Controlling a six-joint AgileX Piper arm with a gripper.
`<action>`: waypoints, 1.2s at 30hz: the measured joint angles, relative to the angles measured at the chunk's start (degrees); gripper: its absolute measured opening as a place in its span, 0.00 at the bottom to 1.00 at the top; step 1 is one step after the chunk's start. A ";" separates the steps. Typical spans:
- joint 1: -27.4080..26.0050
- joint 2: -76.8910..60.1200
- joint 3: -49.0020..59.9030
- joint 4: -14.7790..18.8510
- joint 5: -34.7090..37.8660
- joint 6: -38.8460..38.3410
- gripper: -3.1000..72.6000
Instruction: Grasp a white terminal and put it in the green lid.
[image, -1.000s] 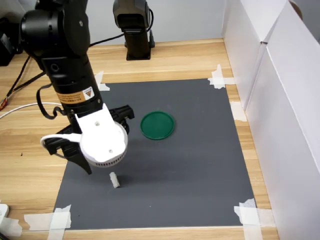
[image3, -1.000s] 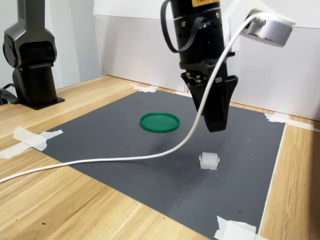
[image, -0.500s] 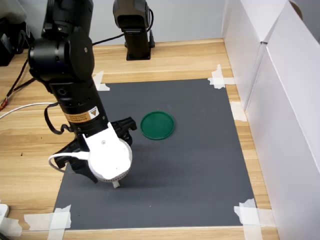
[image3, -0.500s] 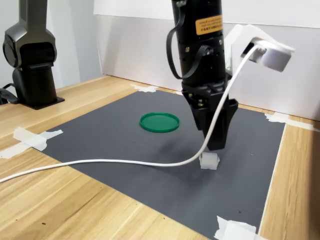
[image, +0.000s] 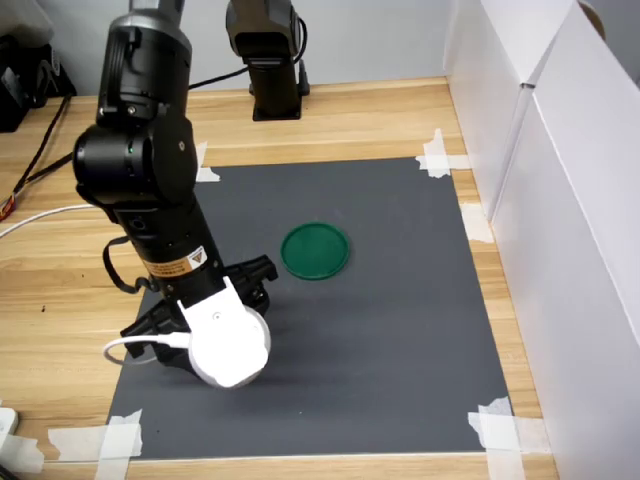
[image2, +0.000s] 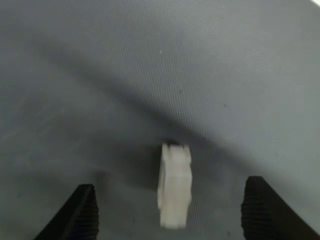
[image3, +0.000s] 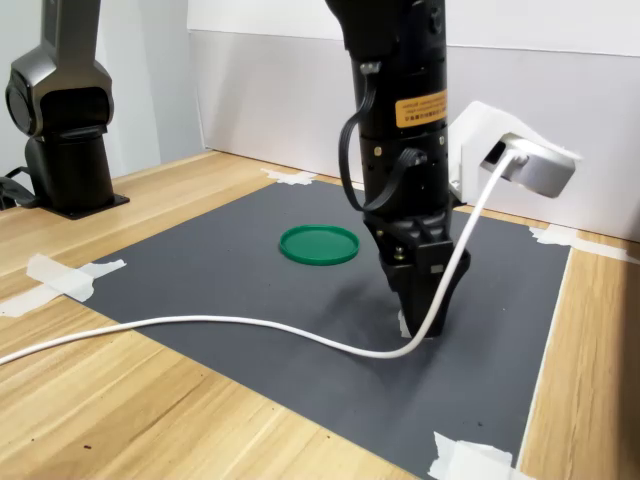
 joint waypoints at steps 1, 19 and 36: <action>0.00 0.11 0.00 0.00 -0.16 0.00 0.97; 0.00 1.33 -0.03 0.00 -1.39 0.00 0.71; 0.00 0.20 -0.07 1.19 0.45 0.52 0.15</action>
